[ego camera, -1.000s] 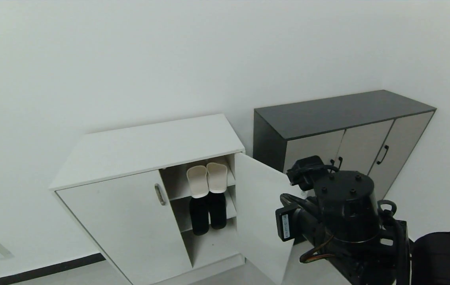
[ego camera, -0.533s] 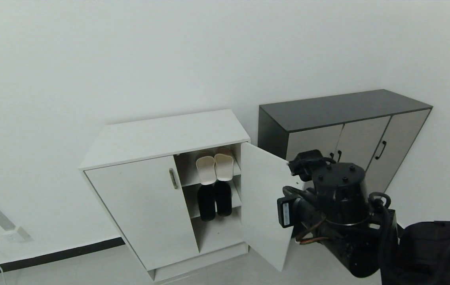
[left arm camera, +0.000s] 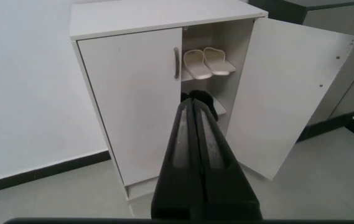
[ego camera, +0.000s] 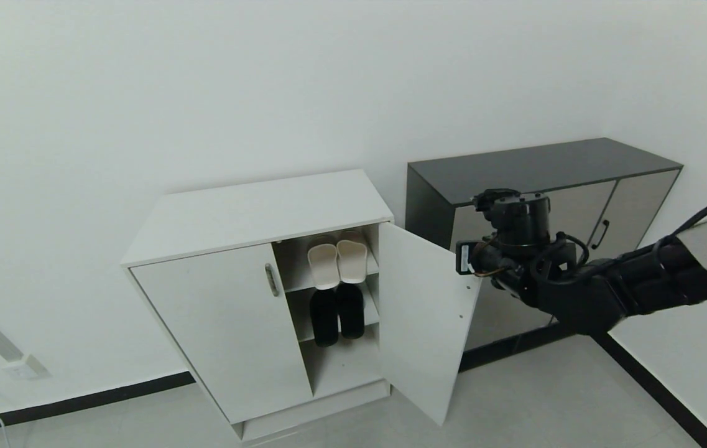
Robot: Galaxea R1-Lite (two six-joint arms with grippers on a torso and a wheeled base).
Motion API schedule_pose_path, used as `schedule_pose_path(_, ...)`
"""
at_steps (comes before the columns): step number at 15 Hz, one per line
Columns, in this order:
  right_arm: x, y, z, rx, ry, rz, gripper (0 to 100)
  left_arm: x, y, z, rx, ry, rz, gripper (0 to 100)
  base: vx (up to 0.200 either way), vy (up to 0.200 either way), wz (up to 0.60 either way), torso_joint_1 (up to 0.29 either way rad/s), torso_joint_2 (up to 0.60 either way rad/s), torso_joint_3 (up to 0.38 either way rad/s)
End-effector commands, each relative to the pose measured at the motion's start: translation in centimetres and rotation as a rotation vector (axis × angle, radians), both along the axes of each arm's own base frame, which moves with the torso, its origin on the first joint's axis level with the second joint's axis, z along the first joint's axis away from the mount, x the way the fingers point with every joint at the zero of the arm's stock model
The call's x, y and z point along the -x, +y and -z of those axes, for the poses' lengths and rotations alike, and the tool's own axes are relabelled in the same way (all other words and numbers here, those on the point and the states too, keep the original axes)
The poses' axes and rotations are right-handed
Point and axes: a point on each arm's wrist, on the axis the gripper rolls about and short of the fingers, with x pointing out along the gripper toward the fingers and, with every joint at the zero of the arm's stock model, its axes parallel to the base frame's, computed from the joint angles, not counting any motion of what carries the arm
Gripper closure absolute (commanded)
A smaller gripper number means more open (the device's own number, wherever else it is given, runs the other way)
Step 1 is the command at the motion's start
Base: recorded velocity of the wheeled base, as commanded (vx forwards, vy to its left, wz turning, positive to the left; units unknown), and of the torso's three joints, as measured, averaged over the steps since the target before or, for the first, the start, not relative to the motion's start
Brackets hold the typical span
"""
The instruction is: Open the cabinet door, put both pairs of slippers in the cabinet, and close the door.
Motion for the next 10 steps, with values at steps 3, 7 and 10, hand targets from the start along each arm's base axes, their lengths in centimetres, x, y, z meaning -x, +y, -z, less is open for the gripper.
schedule_pose_path(3, -4.8, -1.1, 3.4, 0.004, 0.042, 0.038, 100, 0.0, 0.0, 0.0, 0.000, 0.000, 0.001, 100, 0.000, 0.000, 0.00, 0.000, 0.00, 0.000)
schedule_pose_path(7, -6.8, -1.4, 4.8, 0.002, 0.048, 0.051, 100, 0.0, 0.0, 0.0, 0.000, 0.002, 0.001, 100, 0.000, 0.000, 0.00, 0.000, 0.00, 0.000)
schedule_pose_path(10, -7.5, -1.2, 5.5, 0.002, 0.048, 0.053, 100, 0.0, 0.0, 0.0, 0.002, 0.002, 0.000, 100, 0.000, 0.000, 0.00, 0.000, 0.00, 0.000)
